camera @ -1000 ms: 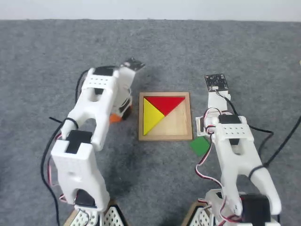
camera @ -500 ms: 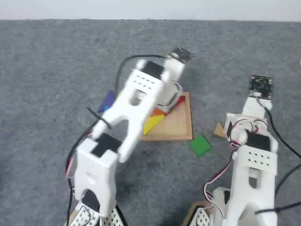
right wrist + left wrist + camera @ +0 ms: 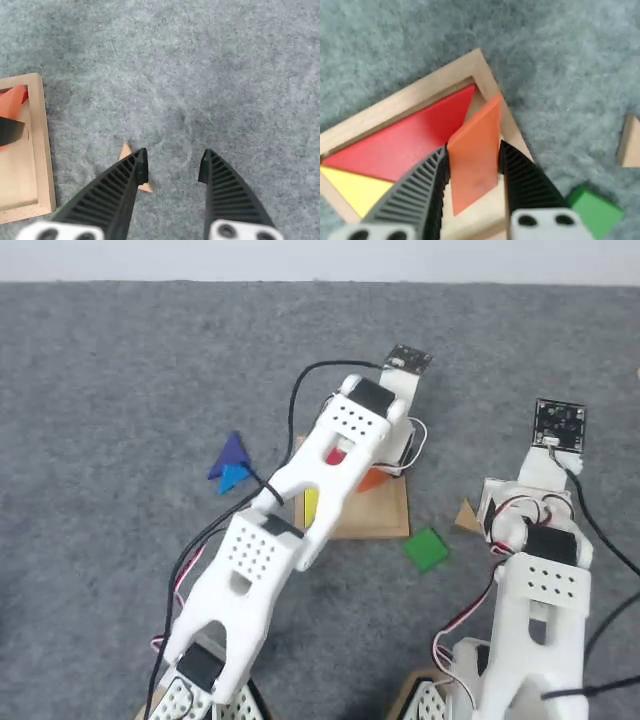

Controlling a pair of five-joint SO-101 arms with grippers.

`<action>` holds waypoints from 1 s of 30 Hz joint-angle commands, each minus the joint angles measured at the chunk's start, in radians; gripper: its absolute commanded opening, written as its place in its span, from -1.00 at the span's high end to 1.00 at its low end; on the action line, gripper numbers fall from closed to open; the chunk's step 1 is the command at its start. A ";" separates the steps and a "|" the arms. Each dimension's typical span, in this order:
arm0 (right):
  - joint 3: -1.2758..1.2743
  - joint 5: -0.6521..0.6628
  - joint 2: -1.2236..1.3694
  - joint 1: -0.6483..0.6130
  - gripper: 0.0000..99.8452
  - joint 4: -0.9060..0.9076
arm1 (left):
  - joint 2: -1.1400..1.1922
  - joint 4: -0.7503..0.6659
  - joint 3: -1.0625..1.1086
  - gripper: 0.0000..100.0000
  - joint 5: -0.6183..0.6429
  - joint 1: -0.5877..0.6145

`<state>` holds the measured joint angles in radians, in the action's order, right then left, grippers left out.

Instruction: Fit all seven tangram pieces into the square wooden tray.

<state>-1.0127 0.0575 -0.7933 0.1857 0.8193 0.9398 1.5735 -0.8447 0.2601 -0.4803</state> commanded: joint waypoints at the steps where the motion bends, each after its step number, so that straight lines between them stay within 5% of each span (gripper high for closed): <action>1: 0.006 -0.008 -0.035 0.012 0.66 0.008 | 0.068 0.130 -0.225 0.57 0.011 0.002; 13: -0.005 -0.006 -0.035 -0.025 0.66 0.008 | 0.092 0.184 -0.398 0.55 0.009 0.048; 30: -0.005 -0.006 -0.036 -0.025 0.66 0.007 | -0.147 0.184 -0.147 0.61 -0.080 0.054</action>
<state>-1.0296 0.0575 -0.7948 0.1672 0.8193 0.9521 1.7162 -1.0211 0.2417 -0.4250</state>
